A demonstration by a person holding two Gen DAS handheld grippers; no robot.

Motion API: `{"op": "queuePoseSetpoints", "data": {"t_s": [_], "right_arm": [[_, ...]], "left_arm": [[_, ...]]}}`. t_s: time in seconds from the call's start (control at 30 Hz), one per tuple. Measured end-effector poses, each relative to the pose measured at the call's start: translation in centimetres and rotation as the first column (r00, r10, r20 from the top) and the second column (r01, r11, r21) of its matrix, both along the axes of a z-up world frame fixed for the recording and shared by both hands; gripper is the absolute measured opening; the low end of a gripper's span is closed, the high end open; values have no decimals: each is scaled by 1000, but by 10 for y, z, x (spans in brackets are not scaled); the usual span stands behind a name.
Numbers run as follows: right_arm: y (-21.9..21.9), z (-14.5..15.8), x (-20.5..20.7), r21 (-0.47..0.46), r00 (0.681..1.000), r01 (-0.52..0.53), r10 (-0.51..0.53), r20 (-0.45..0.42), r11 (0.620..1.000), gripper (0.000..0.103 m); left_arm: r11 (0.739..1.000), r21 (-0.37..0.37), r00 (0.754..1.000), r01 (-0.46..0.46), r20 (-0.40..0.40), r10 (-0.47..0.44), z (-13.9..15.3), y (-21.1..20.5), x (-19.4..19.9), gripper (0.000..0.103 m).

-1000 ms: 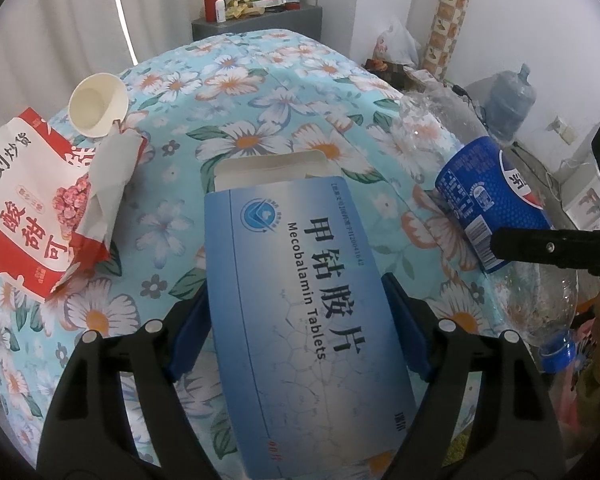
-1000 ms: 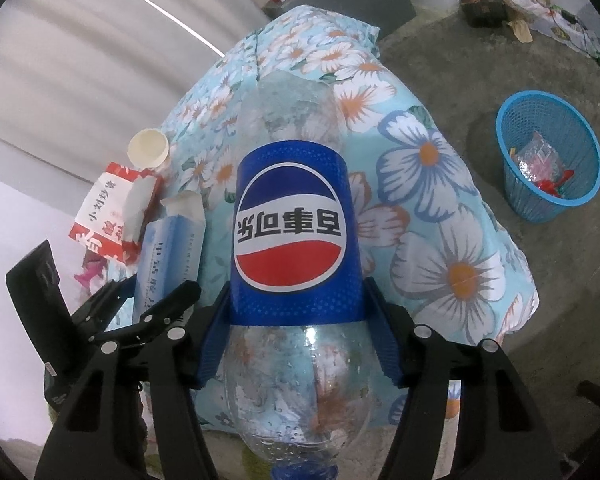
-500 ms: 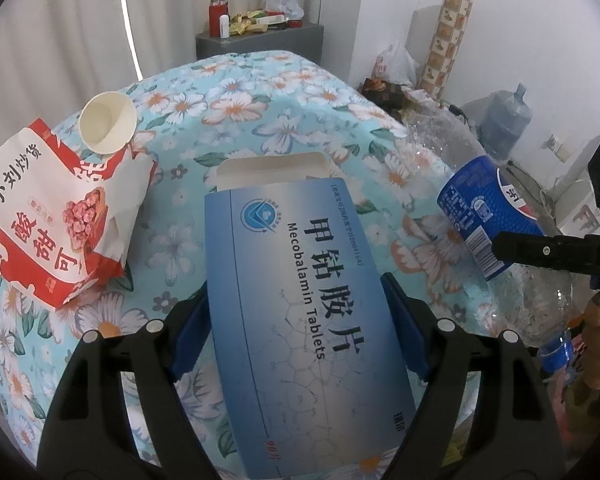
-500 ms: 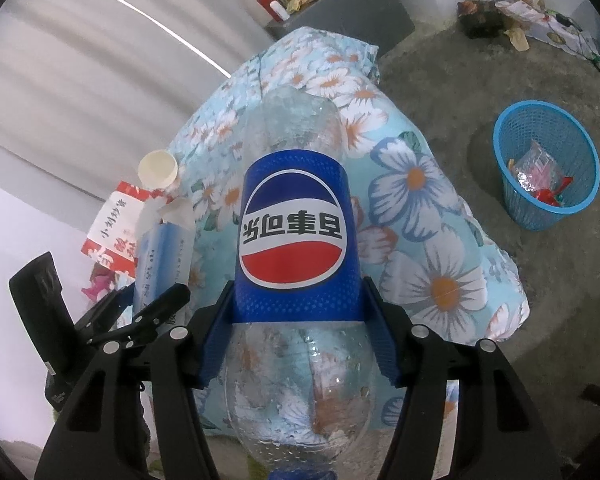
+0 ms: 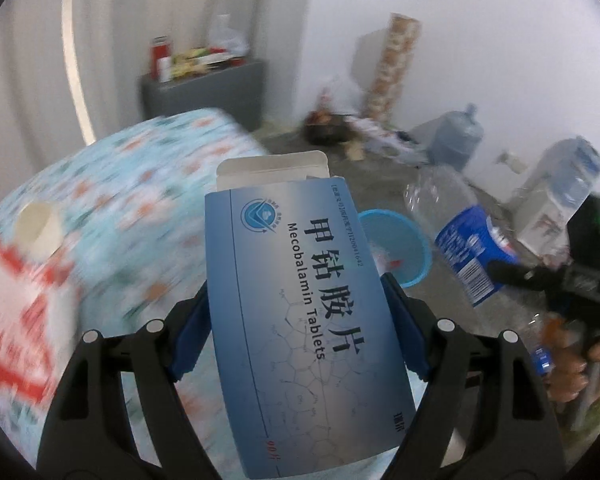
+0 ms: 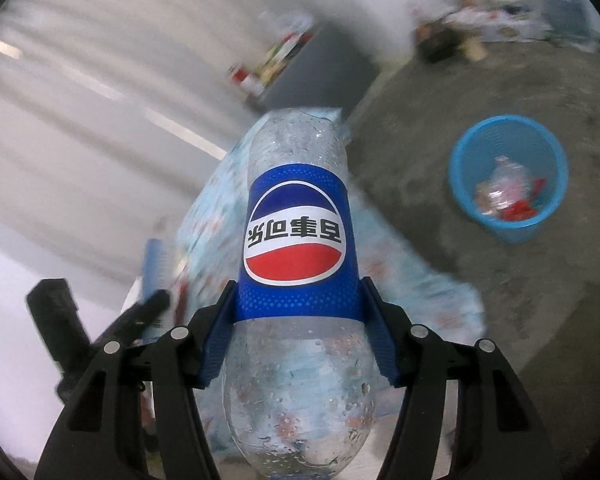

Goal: Collect trash
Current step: 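Carry the tablet box and Pepsi bottle over the blue basket and open both grippers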

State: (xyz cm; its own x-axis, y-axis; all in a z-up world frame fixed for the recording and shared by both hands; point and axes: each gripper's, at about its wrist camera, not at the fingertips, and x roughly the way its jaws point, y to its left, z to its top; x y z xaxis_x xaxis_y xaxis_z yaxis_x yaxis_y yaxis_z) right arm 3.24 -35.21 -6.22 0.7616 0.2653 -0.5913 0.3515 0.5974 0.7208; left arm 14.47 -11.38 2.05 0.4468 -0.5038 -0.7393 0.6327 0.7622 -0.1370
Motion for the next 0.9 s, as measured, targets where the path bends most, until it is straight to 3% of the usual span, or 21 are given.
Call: {"op": "queuePoseSetpoints", "data": {"t_s": [0.17,0.3,0.43,0.57,0.7,0.83,0.9], "right_arm": [[-60,-37,-22,101,987,159,-155,-42,982,58],[-101,-85,-12,204,971,233,-217,-102,951,59],[-134,-131,11,281,957,279,-243,-156,918,59],[-171,-183,38,313,936,329,-265,-230,891,60],[-209,-237,56,279,884,428,-333,-329,859,66],[-221,-256,54,255,853,477,-373,-364,841,66],[-217,-252,46,264,861,479,-389,-328,837,66]], "left_arm": [[985,-20,977,173,-120,-174,-5,-99,33,75],[960,34,914,279,-316,-255,-49,-195,71,75],[943,136,878,303,-424,-221,-108,-269,106,75],[941,212,875,263,-464,-140,-166,-321,141,76],[956,229,864,184,-502,-46,-215,-353,167,85],[964,217,863,151,-504,-22,-230,-367,163,85],[973,180,863,146,-504,-37,-225,-366,159,85]]}}
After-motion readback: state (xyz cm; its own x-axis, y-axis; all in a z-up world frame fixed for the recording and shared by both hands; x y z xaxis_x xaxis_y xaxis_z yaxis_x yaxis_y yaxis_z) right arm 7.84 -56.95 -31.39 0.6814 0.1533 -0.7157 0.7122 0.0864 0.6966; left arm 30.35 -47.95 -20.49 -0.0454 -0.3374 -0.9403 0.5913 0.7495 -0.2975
